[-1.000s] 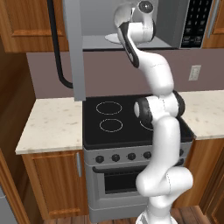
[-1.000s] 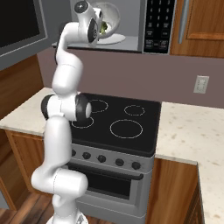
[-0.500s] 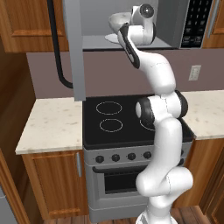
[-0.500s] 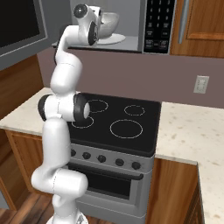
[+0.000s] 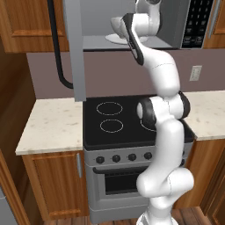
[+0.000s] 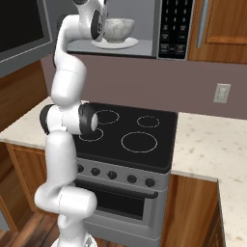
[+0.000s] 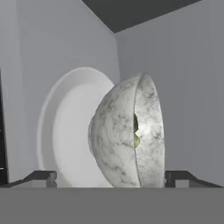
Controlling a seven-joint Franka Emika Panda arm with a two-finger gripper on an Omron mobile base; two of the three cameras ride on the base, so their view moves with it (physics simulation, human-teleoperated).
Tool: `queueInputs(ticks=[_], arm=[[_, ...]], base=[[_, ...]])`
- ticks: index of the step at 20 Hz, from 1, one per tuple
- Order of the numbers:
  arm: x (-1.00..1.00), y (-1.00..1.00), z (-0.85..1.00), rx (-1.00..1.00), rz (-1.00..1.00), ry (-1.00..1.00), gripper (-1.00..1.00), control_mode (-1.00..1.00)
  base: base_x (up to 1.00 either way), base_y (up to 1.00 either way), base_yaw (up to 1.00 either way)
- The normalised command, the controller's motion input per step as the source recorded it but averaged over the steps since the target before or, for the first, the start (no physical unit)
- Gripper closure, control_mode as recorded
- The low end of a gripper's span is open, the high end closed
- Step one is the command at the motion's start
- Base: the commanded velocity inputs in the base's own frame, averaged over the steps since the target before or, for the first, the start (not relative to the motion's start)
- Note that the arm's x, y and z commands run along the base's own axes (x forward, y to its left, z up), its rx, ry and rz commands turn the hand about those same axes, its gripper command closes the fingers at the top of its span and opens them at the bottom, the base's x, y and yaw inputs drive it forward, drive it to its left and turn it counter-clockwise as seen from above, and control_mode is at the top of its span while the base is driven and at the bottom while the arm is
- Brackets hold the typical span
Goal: Pick the broccoli from the sink and place it in the bowl. Then pick the bowl and place it in the microwave. Then close the microwave door and press the start button.
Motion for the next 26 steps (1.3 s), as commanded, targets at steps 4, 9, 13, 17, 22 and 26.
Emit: queueInputs(ticks=[4,9,13,17,22,26], arm=[[-1.0,0.09,0.01,0.0,0.0,0.0,-1.0,-1.0],[-1.0,0.2,-0.06,0.0,0.0,0.0,-1.0,-1.0],[-1.0,0.22,-0.24,0.0,0.0,0.0,-1.0,-1.0],[-1.0,0.11,-0.37,0.01,0.0,0.02,-1.0,-1.0],[-1.0,0.01,-0.51,0.11,0.02,0.11,-1.0,-1.0],[-1.0,0.0,-0.56,0.13,0.03,0.11,-1.0,-1.0]], base=[[0.0,0.0,0.0],[0.0,0.0,0.0],[0.0,0.0,0.0],[0.0,0.0,0.0],[0.0,0.0,0.0],[0.0,0.0,0.0]])
